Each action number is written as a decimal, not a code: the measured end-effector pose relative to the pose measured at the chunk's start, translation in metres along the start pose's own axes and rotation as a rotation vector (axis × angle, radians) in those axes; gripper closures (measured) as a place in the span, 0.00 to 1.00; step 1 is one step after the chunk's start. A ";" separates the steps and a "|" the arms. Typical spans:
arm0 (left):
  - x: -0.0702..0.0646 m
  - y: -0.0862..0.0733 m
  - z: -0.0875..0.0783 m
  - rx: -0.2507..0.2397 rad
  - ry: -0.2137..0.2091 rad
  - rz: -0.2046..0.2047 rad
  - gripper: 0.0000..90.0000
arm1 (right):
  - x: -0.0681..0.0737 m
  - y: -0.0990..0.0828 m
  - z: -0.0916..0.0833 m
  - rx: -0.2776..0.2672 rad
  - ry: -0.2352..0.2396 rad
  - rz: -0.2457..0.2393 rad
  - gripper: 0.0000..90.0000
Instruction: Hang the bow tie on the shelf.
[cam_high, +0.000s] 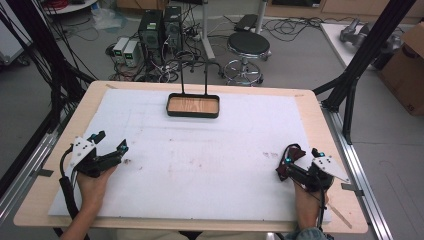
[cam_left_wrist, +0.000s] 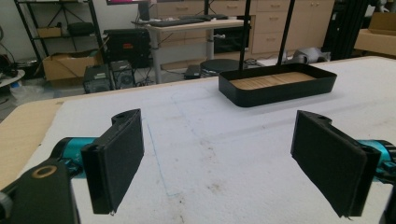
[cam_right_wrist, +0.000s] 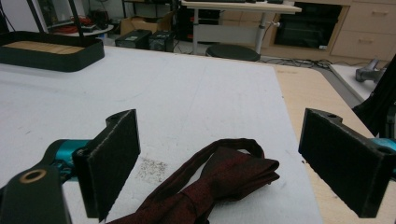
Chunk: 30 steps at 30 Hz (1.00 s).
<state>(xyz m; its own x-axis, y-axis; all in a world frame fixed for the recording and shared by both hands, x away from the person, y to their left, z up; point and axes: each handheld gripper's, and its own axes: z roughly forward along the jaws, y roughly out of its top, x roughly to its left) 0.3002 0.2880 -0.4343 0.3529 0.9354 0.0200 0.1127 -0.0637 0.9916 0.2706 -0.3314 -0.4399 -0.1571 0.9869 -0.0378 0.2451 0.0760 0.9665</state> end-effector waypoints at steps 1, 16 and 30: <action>0.000 0.000 0.000 0.000 -0.002 0.000 0.20 | 0.000 0.000 0.000 0.001 0.000 0.003 0.13; -0.001 -0.001 -0.001 0.000 0.003 0.000 0.21 | 0.000 0.000 0.000 0.008 -0.011 0.006 0.13; -0.001 -0.001 -0.001 -0.001 0.005 0.004 0.21 | 0.000 -0.001 0.001 0.022 -0.018 0.004 0.13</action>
<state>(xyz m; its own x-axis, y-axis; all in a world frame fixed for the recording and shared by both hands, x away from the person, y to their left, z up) 0.2989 0.2870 -0.4355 0.3485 0.9370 0.0246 0.1102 -0.0670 0.9917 0.2710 -0.3312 -0.4406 -0.1389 0.9896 -0.0385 0.2663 0.0748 0.9610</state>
